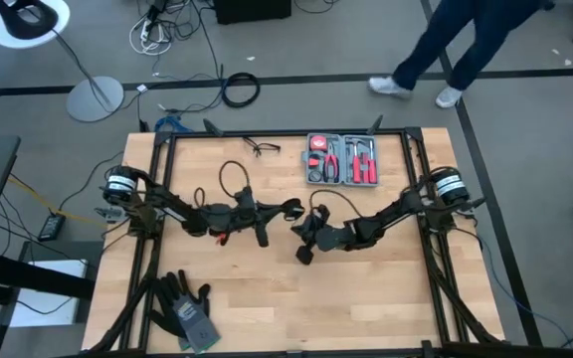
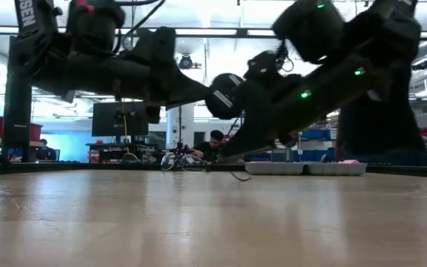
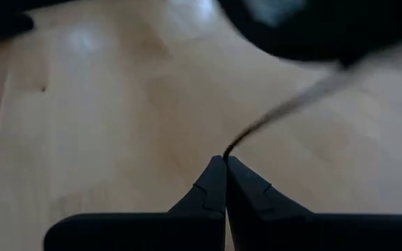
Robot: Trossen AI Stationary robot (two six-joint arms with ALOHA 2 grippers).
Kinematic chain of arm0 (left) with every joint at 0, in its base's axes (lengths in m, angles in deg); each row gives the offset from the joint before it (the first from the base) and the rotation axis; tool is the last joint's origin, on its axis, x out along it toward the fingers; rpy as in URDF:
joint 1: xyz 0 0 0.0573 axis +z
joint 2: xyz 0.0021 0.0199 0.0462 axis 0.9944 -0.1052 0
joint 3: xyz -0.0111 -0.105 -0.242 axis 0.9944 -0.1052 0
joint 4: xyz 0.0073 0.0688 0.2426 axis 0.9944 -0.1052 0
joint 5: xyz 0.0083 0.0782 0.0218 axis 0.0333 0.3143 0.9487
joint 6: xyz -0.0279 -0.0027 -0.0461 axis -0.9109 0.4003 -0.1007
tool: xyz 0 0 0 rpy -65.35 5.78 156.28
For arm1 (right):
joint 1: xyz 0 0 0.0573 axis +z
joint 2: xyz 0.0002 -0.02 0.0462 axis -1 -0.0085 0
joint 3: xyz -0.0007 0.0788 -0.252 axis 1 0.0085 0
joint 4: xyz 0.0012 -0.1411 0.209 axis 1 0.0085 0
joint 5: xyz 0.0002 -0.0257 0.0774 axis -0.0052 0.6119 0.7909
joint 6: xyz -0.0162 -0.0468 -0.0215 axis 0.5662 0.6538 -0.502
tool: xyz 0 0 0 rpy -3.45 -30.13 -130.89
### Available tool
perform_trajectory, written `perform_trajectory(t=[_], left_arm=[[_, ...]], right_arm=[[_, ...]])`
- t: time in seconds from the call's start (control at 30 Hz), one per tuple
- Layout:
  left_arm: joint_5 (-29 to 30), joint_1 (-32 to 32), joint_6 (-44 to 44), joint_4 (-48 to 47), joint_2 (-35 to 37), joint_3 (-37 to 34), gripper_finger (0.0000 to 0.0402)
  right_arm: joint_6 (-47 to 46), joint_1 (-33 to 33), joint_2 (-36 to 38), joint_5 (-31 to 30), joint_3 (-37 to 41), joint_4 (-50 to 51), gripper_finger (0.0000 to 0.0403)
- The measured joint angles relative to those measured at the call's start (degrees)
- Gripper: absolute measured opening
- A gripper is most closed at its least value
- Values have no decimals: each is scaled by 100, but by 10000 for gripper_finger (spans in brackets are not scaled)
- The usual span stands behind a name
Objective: Coil cords
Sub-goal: Coil the black wire onto the spool
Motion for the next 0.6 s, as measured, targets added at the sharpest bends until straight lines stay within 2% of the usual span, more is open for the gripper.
perform_trajectory(t=[0.27, 0.6], left_arm=[[757, -138, 66, -1198, 0, 513, 1], [802, -382, 206, -2417, 0, 651, 0]], right_arm=[[381, 70, -391, 27, -708, 196, 0], [730, 76, -356, 33, -802, 65, 0]])
